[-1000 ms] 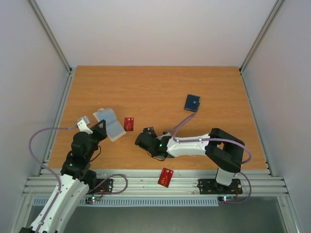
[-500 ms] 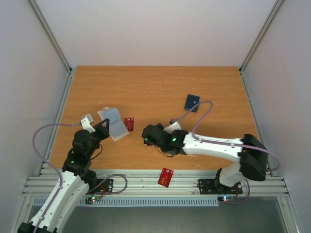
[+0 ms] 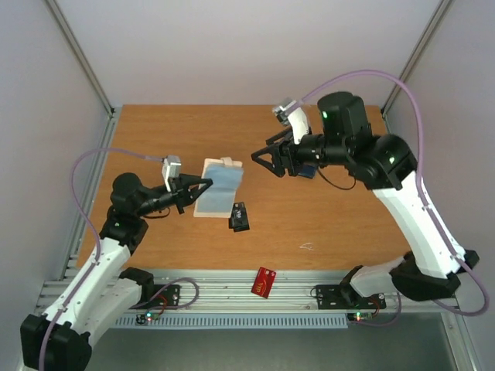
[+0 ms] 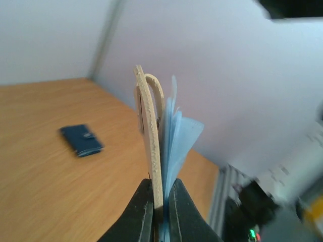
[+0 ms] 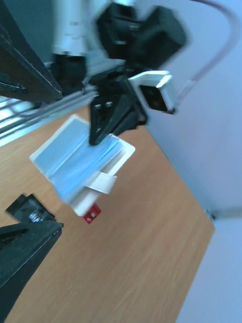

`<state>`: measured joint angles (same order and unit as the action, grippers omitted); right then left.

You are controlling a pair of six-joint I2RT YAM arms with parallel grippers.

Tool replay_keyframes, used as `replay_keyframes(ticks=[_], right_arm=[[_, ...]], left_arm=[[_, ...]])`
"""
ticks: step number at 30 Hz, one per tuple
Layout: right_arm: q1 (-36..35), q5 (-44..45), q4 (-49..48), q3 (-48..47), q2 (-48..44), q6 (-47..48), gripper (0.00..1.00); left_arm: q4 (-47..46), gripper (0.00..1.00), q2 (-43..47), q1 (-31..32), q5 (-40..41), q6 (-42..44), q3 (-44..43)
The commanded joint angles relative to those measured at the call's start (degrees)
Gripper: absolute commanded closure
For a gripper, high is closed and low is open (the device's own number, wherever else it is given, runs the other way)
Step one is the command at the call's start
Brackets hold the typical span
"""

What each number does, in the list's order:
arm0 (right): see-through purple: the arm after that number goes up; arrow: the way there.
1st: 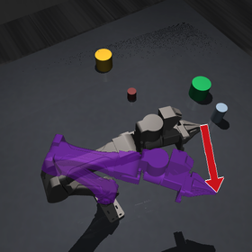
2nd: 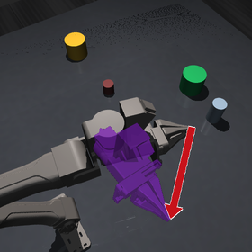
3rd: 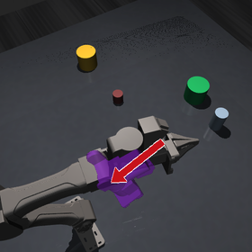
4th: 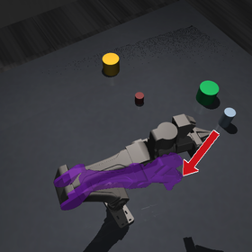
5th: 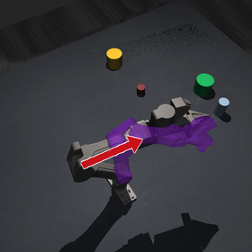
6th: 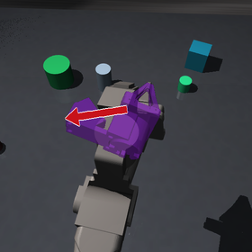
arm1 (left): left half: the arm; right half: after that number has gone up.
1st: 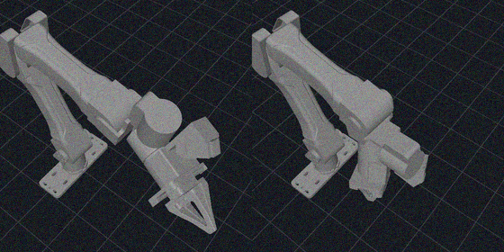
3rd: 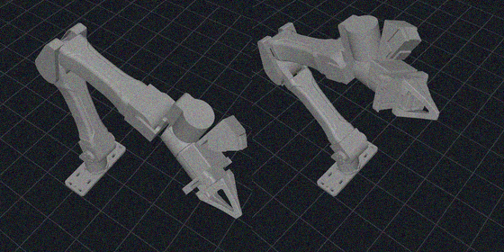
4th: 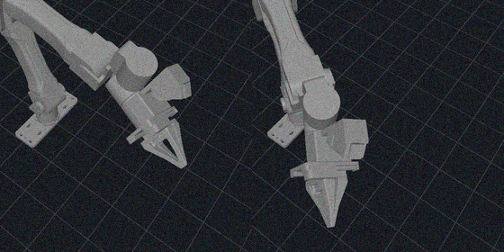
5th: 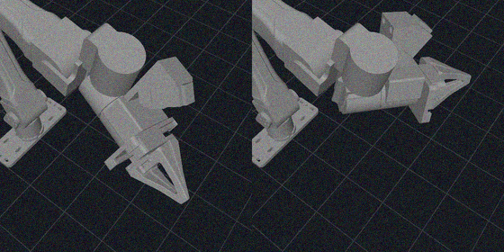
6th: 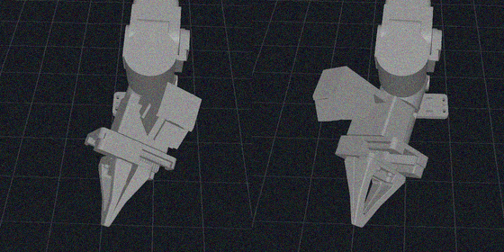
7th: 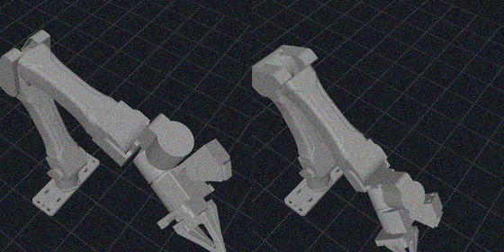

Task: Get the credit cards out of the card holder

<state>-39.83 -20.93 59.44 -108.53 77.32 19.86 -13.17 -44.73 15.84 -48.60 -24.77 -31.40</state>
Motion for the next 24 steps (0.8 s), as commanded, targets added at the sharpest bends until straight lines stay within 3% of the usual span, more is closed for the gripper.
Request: replay_keyframes(ticks=[1, 6, 18, 21, 24], right_arm=[[-0.03, -12.15, 30.57, -15.81, 11.27, 23.91, 0.37], [-2.56, -16.6, 32.59, -18.68, 14.36, 25.98, 0.42], [-6.41, -15.76, 34.39, -16.16, 12.83, 30.63, 0.34], [-6.4, -9.24, 30.34, -13.86, 11.41, 28.71, 0.4], [-6.4, -9.02, 27.88, -13.31, 11.44, 29.9, 0.46]], left_arm=[[-0.32, 1.0, -0.69, 1.81, -20.57, 13.56, -6.85], [7.34, 1.0, 0.26, 4.75, -21.94, 19.66, -11.09], [11.96, 1.0, -2.43, 7.75, -20.89, 26.06, -14.52], [12.62, 1.0, -2.6, 8.23, -20.9, 27.25, -15.4], [12.86, 1.0, -3.21, 8.25, -20.41, 28.91, -16.0]])
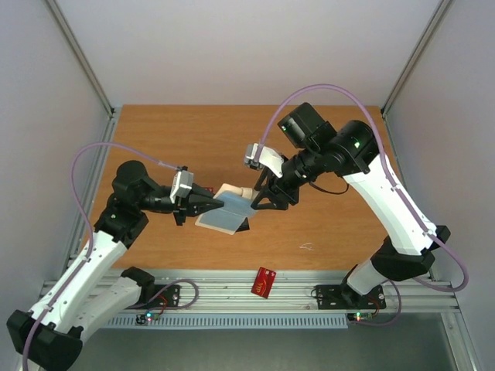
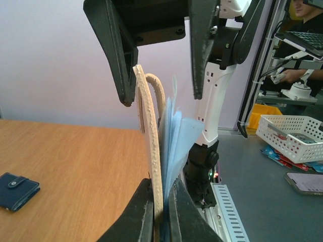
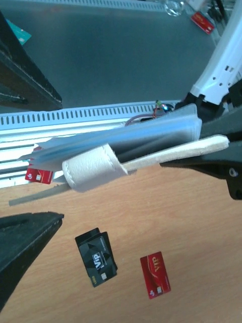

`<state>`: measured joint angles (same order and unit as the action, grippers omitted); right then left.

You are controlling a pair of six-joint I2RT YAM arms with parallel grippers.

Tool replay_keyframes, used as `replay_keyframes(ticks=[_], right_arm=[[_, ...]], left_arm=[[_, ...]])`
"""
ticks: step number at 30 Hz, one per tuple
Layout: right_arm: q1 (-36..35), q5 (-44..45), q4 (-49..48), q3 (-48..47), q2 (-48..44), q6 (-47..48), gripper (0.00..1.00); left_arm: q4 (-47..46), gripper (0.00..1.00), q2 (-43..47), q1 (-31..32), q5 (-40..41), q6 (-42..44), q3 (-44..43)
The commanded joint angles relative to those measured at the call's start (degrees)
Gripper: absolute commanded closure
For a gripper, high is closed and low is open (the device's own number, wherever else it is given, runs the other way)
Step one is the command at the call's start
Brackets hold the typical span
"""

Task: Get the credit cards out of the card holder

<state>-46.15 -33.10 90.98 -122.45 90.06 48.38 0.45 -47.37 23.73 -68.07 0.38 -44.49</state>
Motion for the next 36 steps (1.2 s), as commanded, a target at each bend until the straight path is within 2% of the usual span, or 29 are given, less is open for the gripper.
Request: replay_keyframes(ticks=[1, 7, 8, 11, 12, 16, 17, 20, 24, 26, 27, 29, 30, 33, 36], right_arm=[[-0.08, 3.33, -4.09, 0.37, -0.96, 1.92, 0.47], [-0.08, 3.07, -1.48, -0.52, 2.79, 3.43, 0.43], [-0.08, 3.02, -1.6, -0.07, 2.79, 3.33, 0.45], [-0.08, 3.09, -2.79, 1.16, 2.33, 2.77, 0.61], [-0.08, 2.62, -3.31, 1.71, 2.19, 2.51, 0.63], [-0.08, 1.03, -6.69, 4.82, 2.13, 0.54, 0.6], [-0.08, 1.1, -7.51, 5.41, 2.14, 0.02, 0.62], [-0.08, 0.39, -10.19, 6.4, 2.18, -1.78, 0.75], [-0.08, -4.29, -11.55, 6.85, 1.95, -3.15, 0.98], [0.45, -4.22, -14.96, 9.73, 0.07, -4.51, 0.99], [1.63, -4.4, -17.67, 12.0, -1.32, -6.15, 0.99], [4.99, -4.73, -22.62, 15.71, -3.59, -10.84, 0.99], [6.74, -4.37, -24.19, 16.7, -4.48, -13.4, 0.99], [10.31, -0.11, -28.22, 18.91, -6.44, -20.58, 0.99], [14.39, 3.27, -35.17, 24.04, -9.43, -31.47, 0.99]], left_arm=[[-1.12, 1.0, -0.87, 0.36, -0.92, 3.88, -3.03], [-1.94, 1.0, -1.49, 0.61, -1.1, 4.04, -3.2], [-1.94, 1.0, -1.38, 0.7, -1.21, 3.89, -3.22], [-1.86, 1.0, -1.15, 0.88, -1.27, 3.86, -2.96], [-1.89, 1.0, -1.14, 0.88, -1.23, 3.95, -2.87], [-2.42, 1.0, -1.49, 1.46, -1.34, 4.08, -2.9], [-2.39, 1.0, -1.59, 1.7, -1.36, 4.09, -2.93], [-2.29, 1.0, -1.75, 2.0, -1.52, 4.44, -2.99], [-3.16, 1.0, -1.47, 2.11, -0.51, 3.62, -2.67], [-3.62, 0.98, -1.21, 2.11, 1.57, 2.07, -2.5], [-3.5, 0.87, -0.83, 2.11, 3.17, 1.28, -2.39], [-1.4, 0.57, 0.76, 2.11, 8.35, -0.17, -1.45], [-1.09, 0.47, 1.77, 2.11, 12.13, -1.58, -0.42], [-0.76, 0.35, 3.89, 2.11, 26.86, -5.59, 2.49], [-0.71, 0.3, 3.88, 2.14, 38.55, -12.55, 2.7]])
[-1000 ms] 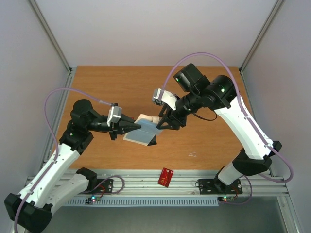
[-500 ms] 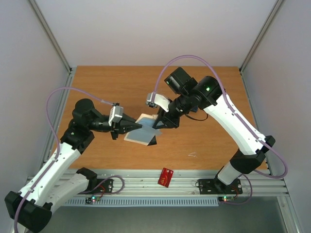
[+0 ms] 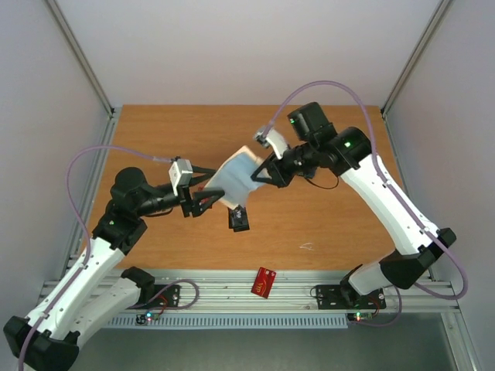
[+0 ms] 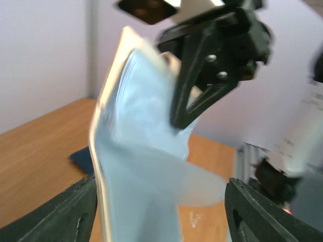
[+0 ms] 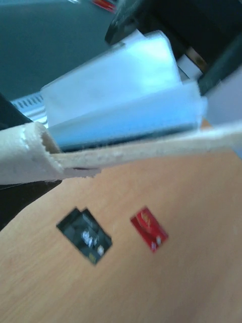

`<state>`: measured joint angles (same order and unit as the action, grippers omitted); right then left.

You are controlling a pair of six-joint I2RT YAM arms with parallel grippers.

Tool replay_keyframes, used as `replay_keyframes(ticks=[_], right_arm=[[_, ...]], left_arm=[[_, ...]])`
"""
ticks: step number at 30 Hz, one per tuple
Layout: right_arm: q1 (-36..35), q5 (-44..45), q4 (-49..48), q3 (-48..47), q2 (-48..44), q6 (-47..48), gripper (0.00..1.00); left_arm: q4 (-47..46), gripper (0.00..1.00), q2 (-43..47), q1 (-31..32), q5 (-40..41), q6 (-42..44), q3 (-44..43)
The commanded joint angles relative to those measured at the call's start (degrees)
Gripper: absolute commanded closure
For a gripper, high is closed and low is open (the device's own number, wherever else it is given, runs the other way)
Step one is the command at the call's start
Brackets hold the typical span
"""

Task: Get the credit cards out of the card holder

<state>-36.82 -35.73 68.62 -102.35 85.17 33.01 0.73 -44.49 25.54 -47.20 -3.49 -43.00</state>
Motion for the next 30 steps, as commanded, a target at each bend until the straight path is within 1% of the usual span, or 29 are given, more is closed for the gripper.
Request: replay_keyframes(ticks=[1, 3, 4, 6, 8, 9, 11, 13, 14, 16, 19, 21, 23, 24, 26, 28, 30], right_arm=[[6.8, 5.47, -15.16, 5.57, -5.5, -19.95, 0.99], [9.54, 5.57, -18.59, 8.3, -7.45, -27.03, 0.99], [10.37, 6.49, -19.5, 8.99, -8.07, -29.72, 0.99], [10.95, 8.53, -20.15, 9.14, -9.07, -32.67, 0.99], [10.98, 10.47, -20.36, 8.78, -9.99, -35.32, 0.99], [10.98, 11.46, -20.37, 8.67, -10.39, -36.47, 0.99], [10.98, 11.53, -21.03, 9.16, -11.23, -38.27, 0.99], [10.98, 6.69, -24.66, 10.95, -11.96, -38.78, 0.99], [11.02, 3.25, -28.27, 12.03, -12.25, -39.15, 0.99], [11.02, -1.64, -31.91, 13.18, -12.18, -39.79, 0.99], [10.98, -5.49, -34.79, 13.14, -11.59, -39.5, 0.99], [10.81, -8.63, -37.17, 13.27, -11.15, -39.71, 0.99], [10.32, -12.69, -38.84, 13.14, -10.35, -39.12, 0.99], [9.8, -15.05, -38.83, 12.81, -10.1, -38.08, 0.99], [8.63, -18.77, -37.72, 12.0, -9.73, -35.4, 0.99], [6.95, -21.57, -34.4, 10.41, -9.2, -29.63, 0.99], [6.05, -21.77, -28.74, 8.27, -8.77, -24.83, 0.99]], left_arm=[[-1.0, 0.28, 0.83, 0.26, 20.19, -10.37, 1.27], [-2.13, 0.26, 0.94, 0.21, 21.73, -14.45, 2.13], [-3.18, 0.26, 1.11, 0.21, 20.76, -15.04, 2.57], [-4.77, 0.25, 1.16, 0.21, 13.55, -14.38, 2.96], [-4.35, 0.15, 1.27, 0.3, 9.9, -13.85, 2.49], [-3.88, 0.13, 1.51, 0.3, 9.82, -13.77, 2.2], [-2.59, 0.12, 1.88, 0.3, 12.84, -13.57, 1.61], [-1.89, 0.09, 1.98, 0.22, 17.7, -15.01, 1.33], [-2.18, 0.08, 2.16, 0.21, 18.78, -15.71, 1.26], [-4.37, 0.05, 2.62, -0.03, 17.35, -17.38, 1.33], [-9.29, 0.01, 2.88, -0.1, 10.49, -20.04, 1.87], [-12.06, 0.01, 2.86, -0.14, 8.13, -21.19, 2.6], [-12.23, 0.01, 3.25, -0.18, 10.82, -22.0, 2.81], [-11.61, 0.01, 3.52, -0.36, 12.88, -22.64, 2.79], [-11.31, 0.01, 3.58, -0.99, 14.35, -23.94, 2.73], [-11.68, 0.01, 3.4, -1.46, 14.61, -24.78, 2.73], [-11.65, 0.01, 3.0, -1.95, 15.01, -25.76, 2.47]])
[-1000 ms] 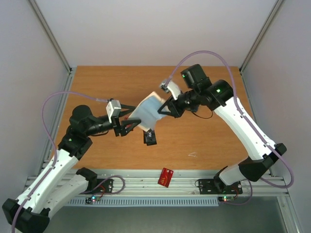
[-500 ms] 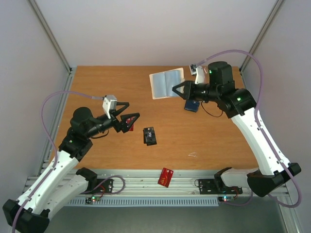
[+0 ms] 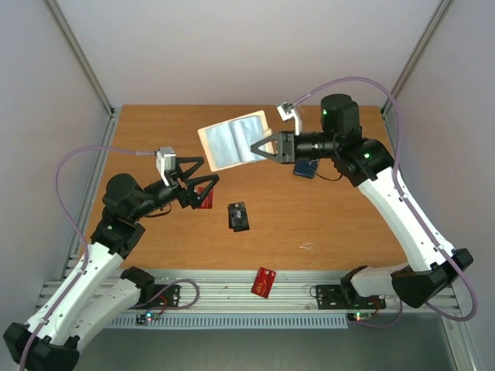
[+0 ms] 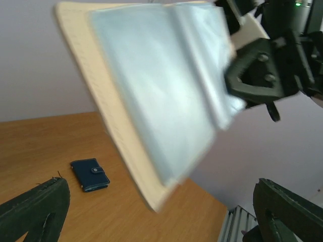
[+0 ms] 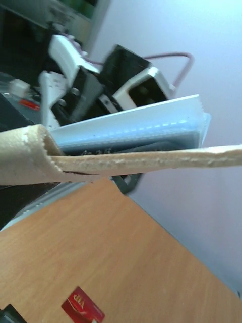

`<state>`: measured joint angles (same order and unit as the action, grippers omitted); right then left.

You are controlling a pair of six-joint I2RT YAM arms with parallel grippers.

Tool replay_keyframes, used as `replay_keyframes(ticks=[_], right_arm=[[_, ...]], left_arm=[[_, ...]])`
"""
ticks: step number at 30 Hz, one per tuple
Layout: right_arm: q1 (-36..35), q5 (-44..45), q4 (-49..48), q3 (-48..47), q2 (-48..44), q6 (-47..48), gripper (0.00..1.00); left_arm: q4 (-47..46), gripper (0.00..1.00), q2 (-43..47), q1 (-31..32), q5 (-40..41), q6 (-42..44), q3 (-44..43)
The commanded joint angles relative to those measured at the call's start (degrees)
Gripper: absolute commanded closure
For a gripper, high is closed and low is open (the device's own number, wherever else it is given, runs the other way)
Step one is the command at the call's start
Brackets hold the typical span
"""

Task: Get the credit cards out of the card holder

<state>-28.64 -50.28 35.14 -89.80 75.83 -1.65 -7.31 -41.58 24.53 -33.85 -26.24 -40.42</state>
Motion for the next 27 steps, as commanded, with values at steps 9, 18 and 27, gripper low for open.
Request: replay_keyframes(ticks=[9, 18, 27], right_arm=[[-3.71, -7.88, 6.06, -3.13, -0.01, 12.98, 0.99], [-6.46, -4.8, 1.17, -2.3, 2.91, 12.27, 0.99], [-6.66, -2.54, 5.08, -1.53, 2.48, 15.89, 0.5]], left_arm=[[-10.05, 0.11, -2.81, -1.18, -5.26, -6.12, -1.75], [-15.95, 0.61, -4.73, 0.13, -10.14, -7.38, -1.79], [-15.73, 1.0, -1.63, -0.99, -4.31, -11.51, 1.55]])
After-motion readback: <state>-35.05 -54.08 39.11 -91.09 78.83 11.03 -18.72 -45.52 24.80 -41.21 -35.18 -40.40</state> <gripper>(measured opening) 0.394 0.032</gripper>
